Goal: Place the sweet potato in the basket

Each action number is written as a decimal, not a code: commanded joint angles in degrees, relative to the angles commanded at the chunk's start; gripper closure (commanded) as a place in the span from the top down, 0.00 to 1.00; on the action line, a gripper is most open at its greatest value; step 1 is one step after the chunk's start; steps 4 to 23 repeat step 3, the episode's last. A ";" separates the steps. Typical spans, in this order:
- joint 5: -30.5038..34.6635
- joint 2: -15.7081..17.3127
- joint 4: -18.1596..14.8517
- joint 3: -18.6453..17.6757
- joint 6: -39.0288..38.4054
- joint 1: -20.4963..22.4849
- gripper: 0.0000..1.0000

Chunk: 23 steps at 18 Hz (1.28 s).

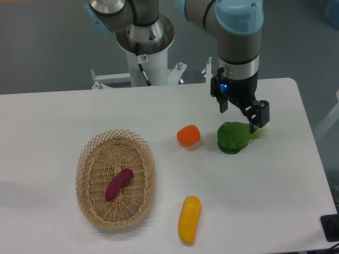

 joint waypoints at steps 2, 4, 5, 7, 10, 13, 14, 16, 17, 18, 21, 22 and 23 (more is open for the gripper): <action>-0.17 0.00 0.09 0.17 0.00 0.18 1.00; -0.09 0.00 0.09 0.18 0.00 0.18 1.00; -0.09 0.00 0.09 0.18 0.00 0.18 1.00; -0.09 0.00 0.09 0.18 0.00 0.18 1.00; -0.09 0.00 0.09 0.18 0.00 0.18 1.00; -0.09 0.00 0.09 0.18 0.00 0.18 1.00; -0.09 0.00 0.09 0.18 0.00 0.18 1.00; -0.09 0.00 0.09 0.18 0.00 0.18 1.00; -0.09 0.00 0.09 0.18 0.00 0.18 1.00; -0.09 0.00 0.09 0.18 0.00 0.18 1.00; -0.09 0.00 0.09 0.18 0.00 0.18 1.00; -0.09 0.00 0.09 0.18 0.00 0.18 1.00; -0.09 0.00 0.09 0.18 0.00 0.18 1.00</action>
